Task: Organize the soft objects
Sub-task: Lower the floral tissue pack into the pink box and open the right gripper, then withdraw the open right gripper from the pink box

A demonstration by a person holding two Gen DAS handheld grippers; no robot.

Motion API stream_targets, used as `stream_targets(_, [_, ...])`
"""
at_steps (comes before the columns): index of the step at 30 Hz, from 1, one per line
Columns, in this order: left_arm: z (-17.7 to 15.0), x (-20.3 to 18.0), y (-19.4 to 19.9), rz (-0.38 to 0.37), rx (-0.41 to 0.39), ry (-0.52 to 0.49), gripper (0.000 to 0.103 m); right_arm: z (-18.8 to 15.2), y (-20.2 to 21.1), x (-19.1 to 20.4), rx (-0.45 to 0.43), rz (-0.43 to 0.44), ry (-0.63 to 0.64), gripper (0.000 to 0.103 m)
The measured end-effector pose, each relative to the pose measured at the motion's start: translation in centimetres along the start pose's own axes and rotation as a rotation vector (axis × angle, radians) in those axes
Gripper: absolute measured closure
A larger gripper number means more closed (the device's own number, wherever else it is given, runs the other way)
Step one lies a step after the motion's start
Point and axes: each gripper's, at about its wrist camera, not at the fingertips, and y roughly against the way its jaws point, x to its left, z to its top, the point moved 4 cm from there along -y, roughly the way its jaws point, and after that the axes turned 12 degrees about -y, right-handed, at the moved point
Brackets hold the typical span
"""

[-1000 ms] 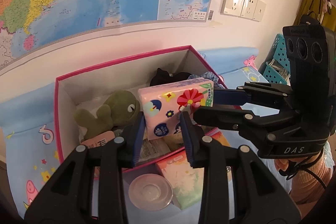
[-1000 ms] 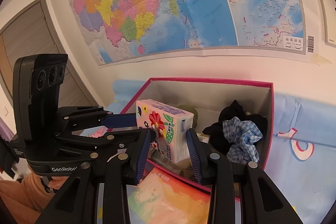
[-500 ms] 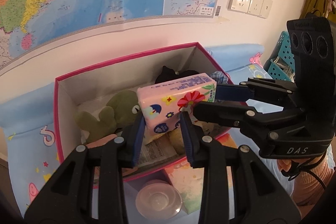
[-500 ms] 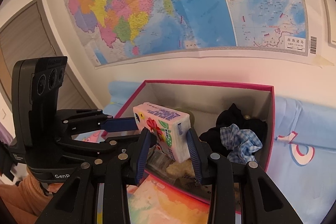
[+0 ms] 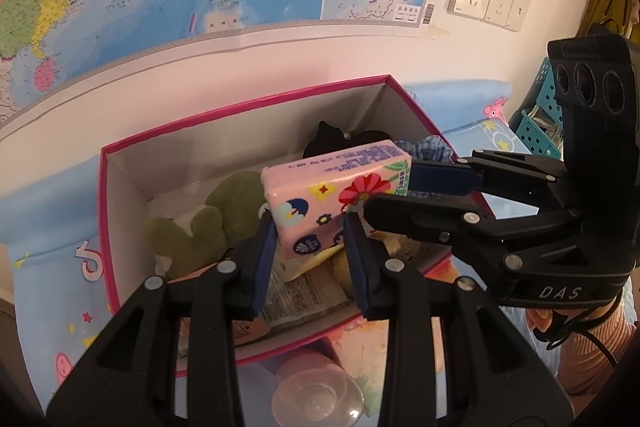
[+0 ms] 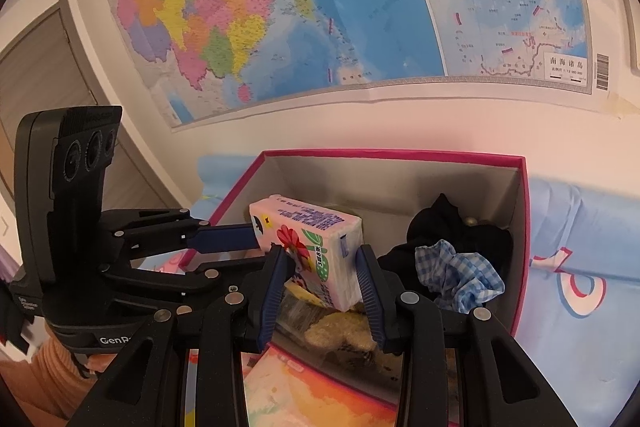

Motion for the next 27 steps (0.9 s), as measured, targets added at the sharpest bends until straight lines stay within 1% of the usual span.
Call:
stream_targets(12, [0.3, 0.6, -1.1, -0.017, 0.03, 0.024, 0.067, 0.4, -1.1, -0.8, 0.01, -0.033, -0.032, 0.065])
stream_targets(14, [0.2, 0.8, -1.3, -0.018, 0.037, 0.04, 0.064, 0.5, -1.1, -1.0, 0.005, -0.051, -0.038, 0.063])
stream_targets(17, [-0.1, 1.1, -1.1, -0.014, 0.034, 0.051, 0.057, 0.4, -0.9, -1.2, -0.005, -0.058, -0.041, 0.055])
stream_targets(19, [-0.3, 1.3, -0.9, -0.018, 0.033, 0.056, 0.056, 0.4, -0.6, -1.3, -0.012, -0.065, -0.04, 0.05])
stream_targets(24, [-0.5, 1.1, -0.6, -0.005, 0.023, 0.048, 0.056, 0.3, -0.4, -1.6, -0.004, -0.063, -0.047, 0.049])
stream_targets(27, [-0.8, 1.0, 0.3, 0.014, 0.002, 0.053, 0.055, -0.1, 0.1, -1.4, -0.006, -0.066, -0.041, 0.049])
